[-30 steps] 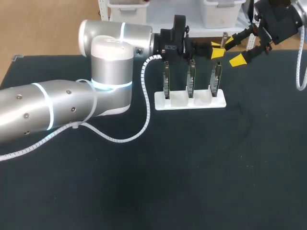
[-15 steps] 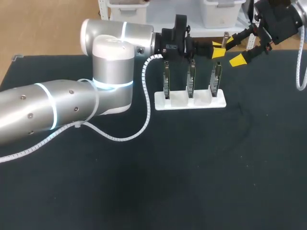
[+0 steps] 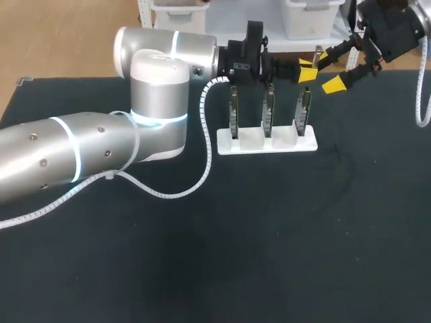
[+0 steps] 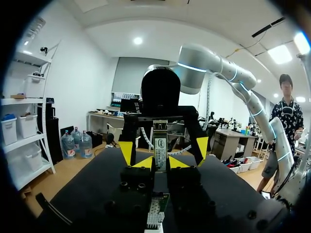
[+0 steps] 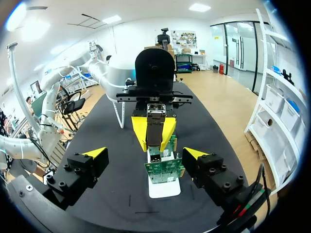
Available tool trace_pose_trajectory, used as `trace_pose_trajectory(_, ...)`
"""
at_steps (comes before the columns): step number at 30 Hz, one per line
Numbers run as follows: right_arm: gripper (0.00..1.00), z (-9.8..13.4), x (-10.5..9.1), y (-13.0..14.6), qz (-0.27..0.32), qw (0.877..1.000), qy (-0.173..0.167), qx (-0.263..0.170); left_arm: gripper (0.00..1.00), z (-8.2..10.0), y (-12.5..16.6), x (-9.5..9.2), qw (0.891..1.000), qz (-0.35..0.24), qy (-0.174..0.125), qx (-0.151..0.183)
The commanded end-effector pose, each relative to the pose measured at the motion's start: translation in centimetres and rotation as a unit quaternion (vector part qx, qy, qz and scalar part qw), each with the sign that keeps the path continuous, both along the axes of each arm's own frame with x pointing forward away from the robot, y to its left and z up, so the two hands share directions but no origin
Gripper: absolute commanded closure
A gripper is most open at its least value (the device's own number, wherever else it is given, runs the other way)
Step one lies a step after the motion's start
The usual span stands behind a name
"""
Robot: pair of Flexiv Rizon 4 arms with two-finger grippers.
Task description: Pick up the optical module with the left hand, and insert it into the network port with the right hand.
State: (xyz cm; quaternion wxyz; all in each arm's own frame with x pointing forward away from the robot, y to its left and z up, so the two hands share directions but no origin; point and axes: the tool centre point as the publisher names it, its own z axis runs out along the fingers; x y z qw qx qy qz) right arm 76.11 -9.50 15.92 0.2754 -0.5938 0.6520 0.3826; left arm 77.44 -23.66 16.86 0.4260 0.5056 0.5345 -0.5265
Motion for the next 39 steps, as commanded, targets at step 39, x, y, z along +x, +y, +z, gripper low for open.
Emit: trace_pose_trajectory(39,0.0,3.4,2.1,-2.0,-0.046,0.998,-0.046,0.017,1.0,0.0,0.0,-0.3,1.0,0.001,0.0,0.001)
